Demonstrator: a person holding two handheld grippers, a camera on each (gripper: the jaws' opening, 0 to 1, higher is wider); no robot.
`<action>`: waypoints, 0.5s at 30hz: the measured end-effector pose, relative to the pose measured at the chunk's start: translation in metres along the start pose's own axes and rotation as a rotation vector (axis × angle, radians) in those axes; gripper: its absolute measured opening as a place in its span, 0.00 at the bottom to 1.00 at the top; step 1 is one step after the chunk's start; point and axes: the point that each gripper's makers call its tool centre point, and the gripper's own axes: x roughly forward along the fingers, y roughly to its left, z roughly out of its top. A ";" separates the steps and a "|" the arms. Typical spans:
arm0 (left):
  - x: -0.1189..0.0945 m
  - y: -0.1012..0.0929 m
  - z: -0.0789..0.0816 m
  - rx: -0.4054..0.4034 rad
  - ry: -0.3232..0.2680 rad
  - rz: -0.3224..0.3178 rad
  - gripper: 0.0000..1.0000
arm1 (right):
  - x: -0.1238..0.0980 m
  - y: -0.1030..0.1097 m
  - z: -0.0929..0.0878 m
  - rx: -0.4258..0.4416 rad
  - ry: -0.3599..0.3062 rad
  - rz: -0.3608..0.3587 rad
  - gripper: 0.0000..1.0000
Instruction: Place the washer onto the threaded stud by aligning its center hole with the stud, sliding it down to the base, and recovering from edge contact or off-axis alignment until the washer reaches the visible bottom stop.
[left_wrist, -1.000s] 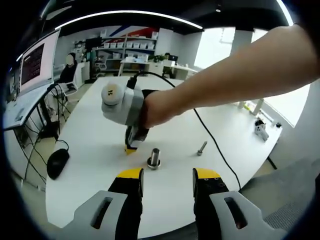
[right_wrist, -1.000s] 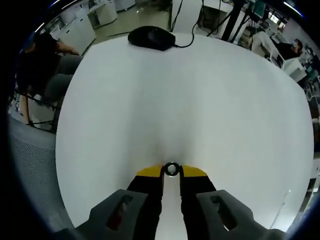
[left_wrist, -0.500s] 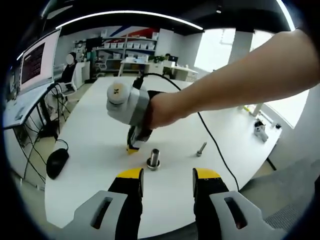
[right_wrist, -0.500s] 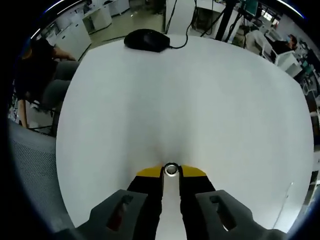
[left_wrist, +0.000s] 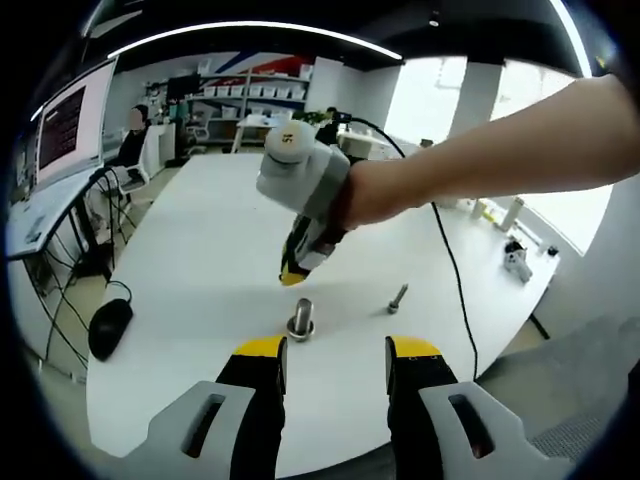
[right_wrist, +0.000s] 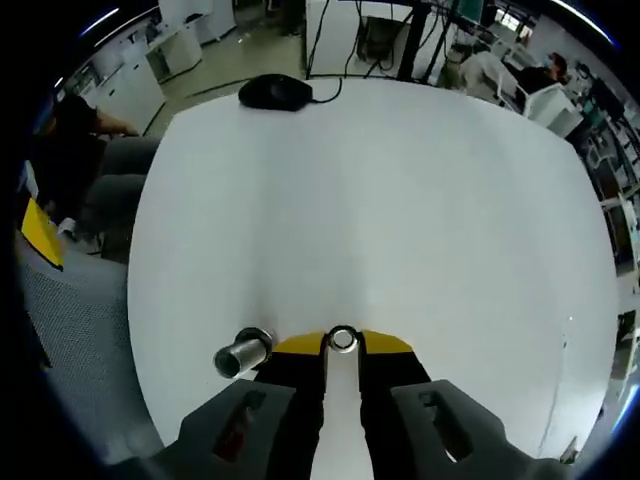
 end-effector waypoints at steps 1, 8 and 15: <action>0.000 -0.001 0.000 0.003 0.002 -0.003 0.38 | -0.005 -0.002 -0.005 0.004 -0.001 -0.007 0.13; 0.001 -0.004 -0.001 0.011 0.007 -0.013 0.38 | -0.036 -0.004 -0.039 0.046 0.002 -0.038 0.13; 0.001 -0.007 -0.001 0.024 0.009 -0.023 0.38 | -0.061 0.004 -0.080 0.098 0.011 -0.056 0.13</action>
